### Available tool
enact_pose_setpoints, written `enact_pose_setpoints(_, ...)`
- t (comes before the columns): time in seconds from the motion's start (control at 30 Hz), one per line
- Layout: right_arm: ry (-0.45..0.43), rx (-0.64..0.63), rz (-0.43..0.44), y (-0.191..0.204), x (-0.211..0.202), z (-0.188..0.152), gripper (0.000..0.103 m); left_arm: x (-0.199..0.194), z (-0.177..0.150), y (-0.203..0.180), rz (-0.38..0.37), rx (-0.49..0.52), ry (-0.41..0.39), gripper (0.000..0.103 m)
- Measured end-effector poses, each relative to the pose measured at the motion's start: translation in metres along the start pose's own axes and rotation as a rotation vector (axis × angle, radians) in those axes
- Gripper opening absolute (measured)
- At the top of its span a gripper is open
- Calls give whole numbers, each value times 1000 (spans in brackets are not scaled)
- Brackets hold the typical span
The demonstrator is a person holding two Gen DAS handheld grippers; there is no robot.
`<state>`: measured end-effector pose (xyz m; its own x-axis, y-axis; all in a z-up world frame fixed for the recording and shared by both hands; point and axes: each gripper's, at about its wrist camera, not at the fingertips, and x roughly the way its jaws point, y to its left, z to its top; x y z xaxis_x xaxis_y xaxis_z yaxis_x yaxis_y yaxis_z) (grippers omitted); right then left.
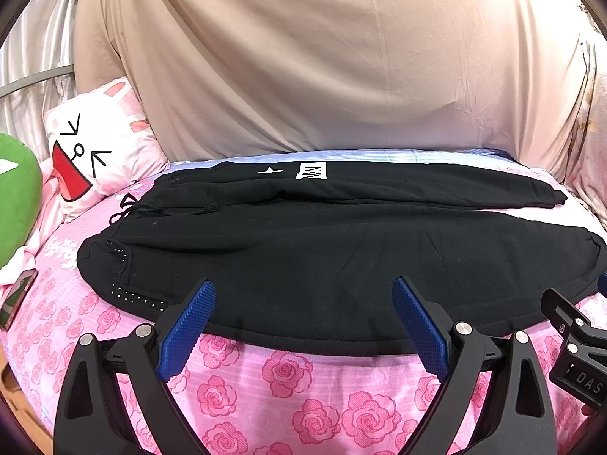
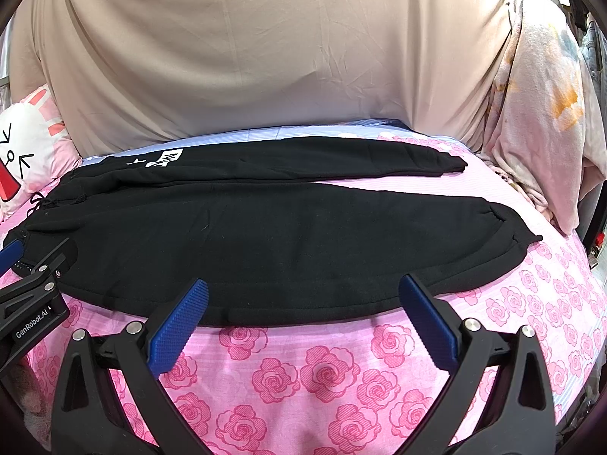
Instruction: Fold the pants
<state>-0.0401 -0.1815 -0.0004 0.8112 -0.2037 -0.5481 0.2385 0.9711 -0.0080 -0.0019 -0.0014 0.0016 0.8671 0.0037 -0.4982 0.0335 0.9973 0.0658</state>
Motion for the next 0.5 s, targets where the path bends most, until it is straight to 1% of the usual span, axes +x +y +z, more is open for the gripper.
enact_pose_setpoints(0.3, 1, 1, 1, -1, 0, 0, 98, -5, -2, 5, 0, 1, 2, 92)
enact_pose_setpoints(0.37, 1, 1, 2, -1, 0, 0, 98, 1, 0, -1, 3, 3, 5, 92)
enact_pose_setpoints(0.5, 1, 2, 2, -1, 0, 0, 98, 0, -1, 1, 2, 2, 6, 92)
